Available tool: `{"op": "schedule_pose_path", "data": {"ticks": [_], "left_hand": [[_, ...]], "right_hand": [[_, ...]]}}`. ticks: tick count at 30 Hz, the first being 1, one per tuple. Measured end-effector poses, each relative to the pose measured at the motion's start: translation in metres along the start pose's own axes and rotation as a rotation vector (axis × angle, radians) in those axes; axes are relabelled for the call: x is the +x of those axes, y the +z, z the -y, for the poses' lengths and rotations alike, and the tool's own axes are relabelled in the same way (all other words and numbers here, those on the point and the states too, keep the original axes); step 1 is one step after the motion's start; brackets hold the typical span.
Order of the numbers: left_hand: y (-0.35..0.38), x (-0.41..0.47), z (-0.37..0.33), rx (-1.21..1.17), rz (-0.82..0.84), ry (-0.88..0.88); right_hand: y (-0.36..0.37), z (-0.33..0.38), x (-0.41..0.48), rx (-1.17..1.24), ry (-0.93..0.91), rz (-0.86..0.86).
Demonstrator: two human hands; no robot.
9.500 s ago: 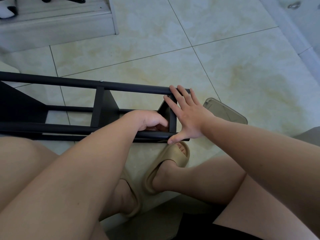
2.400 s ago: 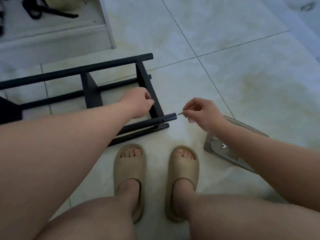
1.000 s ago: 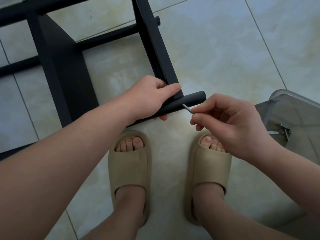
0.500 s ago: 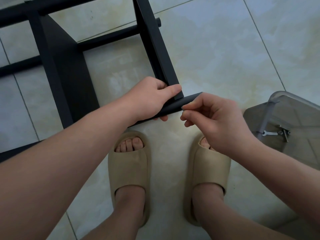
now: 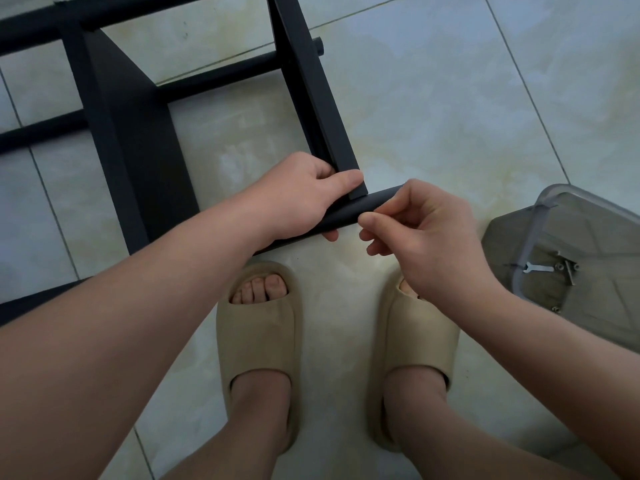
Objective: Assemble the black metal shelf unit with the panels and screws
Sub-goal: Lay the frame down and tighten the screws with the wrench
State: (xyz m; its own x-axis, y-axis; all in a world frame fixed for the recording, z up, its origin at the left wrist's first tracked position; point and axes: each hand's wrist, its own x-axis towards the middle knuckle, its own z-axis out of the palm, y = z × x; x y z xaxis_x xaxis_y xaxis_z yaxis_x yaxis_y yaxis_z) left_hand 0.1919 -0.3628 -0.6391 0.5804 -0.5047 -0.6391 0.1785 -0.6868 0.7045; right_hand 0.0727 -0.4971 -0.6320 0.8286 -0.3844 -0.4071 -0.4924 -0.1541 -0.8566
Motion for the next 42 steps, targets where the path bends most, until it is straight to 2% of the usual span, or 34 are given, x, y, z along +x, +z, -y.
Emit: {"op": "schedule_pose_path", "data": {"ticks": [5,9,17,25,34,38,42], "left_hand": [[0.0,0.002,0.002,-0.074,-0.044,0.038],[-0.002,0.003,0.003,-0.098,-0.025,0.044],[-0.008,0.005,0.004,-0.12,0.053,-0.012],[-0.01,0.005,0.004,-0.11,0.083,-0.045],[-0.006,0.001,0.001,-0.073,0.068,-0.043],[-0.005,-0.001,0.0,-0.029,0.063,-0.035],[-0.004,0.0,0.001,-0.037,0.065,-0.029]], "right_hand": [[-0.008,0.007,0.007,-0.207,-0.017,-0.014],[-0.012,0.009,0.015,-0.298,-0.03,0.043],[-0.02,0.009,0.023,-0.228,0.037,0.171],[-0.023,0.002,0.026,-0.153,0.112,0.196],[-0.025,-0.01,0.027,-0.154,0.025,0.22],[-0.026,-0.013,0.029,-0.324,-0.107,0.148],[-0.024,-0.013,0.025,-0.44,-0.484,0.108]]}}
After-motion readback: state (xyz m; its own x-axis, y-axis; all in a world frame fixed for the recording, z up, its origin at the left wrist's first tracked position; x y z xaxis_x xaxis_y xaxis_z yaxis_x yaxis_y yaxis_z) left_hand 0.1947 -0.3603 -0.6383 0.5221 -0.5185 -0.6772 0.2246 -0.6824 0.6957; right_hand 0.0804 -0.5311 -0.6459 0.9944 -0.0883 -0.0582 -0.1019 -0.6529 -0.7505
